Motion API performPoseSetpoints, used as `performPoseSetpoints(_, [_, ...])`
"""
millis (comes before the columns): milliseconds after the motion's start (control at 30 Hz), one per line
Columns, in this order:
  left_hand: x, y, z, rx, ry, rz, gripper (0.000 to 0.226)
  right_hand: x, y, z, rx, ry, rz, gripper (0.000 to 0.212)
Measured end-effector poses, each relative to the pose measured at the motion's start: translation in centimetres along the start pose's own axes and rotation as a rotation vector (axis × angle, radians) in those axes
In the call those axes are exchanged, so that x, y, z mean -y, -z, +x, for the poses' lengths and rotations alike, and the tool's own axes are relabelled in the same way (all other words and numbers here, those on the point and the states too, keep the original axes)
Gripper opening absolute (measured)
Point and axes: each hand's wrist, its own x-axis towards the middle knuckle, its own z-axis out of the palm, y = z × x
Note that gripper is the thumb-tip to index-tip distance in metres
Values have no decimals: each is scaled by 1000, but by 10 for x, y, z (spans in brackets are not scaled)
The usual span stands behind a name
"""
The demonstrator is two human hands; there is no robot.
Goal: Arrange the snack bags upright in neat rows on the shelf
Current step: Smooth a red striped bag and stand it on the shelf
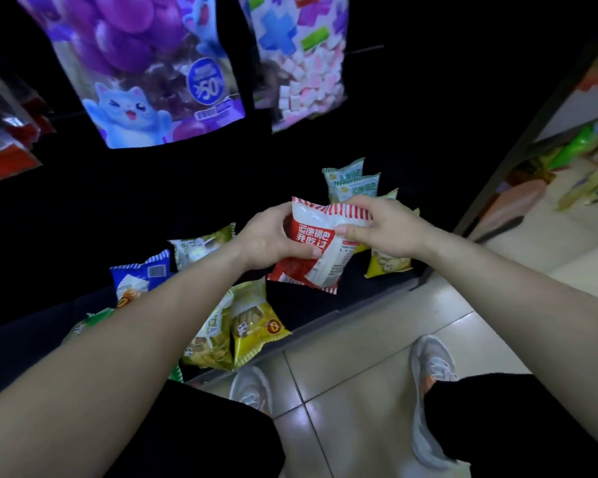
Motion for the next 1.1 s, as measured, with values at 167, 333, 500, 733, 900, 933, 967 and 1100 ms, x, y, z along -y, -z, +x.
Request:
performPoseSetpoints(167, [-20, -17, 11, -225, 58, 57, 79, -16, 12, -10, -326, -68, -203, 68])
performPoseSetpoints(333, [-35, -28, 20, -339, 68, -13, 67, -16, 3, -19, -211, 2, -155, 41])
performPoseSetpoints(500, [-38, -31, 26, -272, 12, -112, 67, -18, 2, -17, -189, -57, -4, 61])
performPoseSetpoints(733, [-49, -36, 23, -139, -115, -211, 54, -17, 7, -19, -229, -57, 218, 79])
performPoseSetpoints(900, [-54, -38, 24, -99, -68, -239, 52, -20, 11, -13, -309, -109, 196, 82])
performPoseSetpoints(933, [-54, -38, 24, -94, -72, -240, 53, -21, 11, -12, -331, -120, 179, 81])
performPoseSetpoints(967, [-54, -38, 24, -86, -81, -239, 53, -22, 12, -12, -352, -127, 172, 78])
performPoseSetpoints(1100, [-53, -37, 22, -73, -112, -214, 47, -23, 21, -13, -370, -120, 221, 59])
